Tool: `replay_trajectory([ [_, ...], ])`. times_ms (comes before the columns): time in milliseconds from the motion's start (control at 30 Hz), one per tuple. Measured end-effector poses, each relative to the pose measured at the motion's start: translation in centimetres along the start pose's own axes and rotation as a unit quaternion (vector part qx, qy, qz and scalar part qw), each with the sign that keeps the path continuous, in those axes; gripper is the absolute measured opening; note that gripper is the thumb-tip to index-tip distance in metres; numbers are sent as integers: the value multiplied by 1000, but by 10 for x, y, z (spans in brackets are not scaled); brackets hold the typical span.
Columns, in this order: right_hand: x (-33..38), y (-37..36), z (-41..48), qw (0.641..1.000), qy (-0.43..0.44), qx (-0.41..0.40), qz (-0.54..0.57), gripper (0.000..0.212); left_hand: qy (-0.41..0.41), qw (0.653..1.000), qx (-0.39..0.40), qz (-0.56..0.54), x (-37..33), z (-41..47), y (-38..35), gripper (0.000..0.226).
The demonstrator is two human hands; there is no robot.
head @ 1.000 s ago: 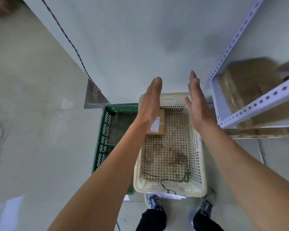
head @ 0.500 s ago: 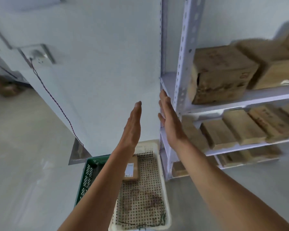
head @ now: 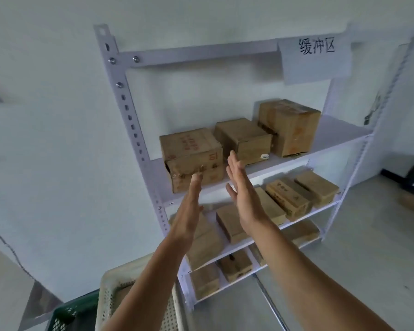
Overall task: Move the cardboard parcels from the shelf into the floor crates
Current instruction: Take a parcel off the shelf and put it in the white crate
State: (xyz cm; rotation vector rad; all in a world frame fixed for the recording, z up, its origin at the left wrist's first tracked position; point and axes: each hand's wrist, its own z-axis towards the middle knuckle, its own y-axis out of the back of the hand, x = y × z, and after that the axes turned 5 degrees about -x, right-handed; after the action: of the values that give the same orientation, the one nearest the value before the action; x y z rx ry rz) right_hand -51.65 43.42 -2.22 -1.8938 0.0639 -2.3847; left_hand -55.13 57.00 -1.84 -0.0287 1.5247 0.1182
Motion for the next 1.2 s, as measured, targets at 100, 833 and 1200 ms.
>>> replay_trajectory([
  [100, 8, 45, 10, 999, -4, -40, -6, 69, -4, 1000, 30, -9, -10, 14, -42, 83],
  [833, 20, 321, 251, 977, 0, -203, -58, 74, 70, 992, 68, -85, -45, 294, -286, 57],
  [1200, -12, 406, 385, 986, -46, -154, -33, 61, 104, 991, -41, -70, -31, 390, -336, 45],
])
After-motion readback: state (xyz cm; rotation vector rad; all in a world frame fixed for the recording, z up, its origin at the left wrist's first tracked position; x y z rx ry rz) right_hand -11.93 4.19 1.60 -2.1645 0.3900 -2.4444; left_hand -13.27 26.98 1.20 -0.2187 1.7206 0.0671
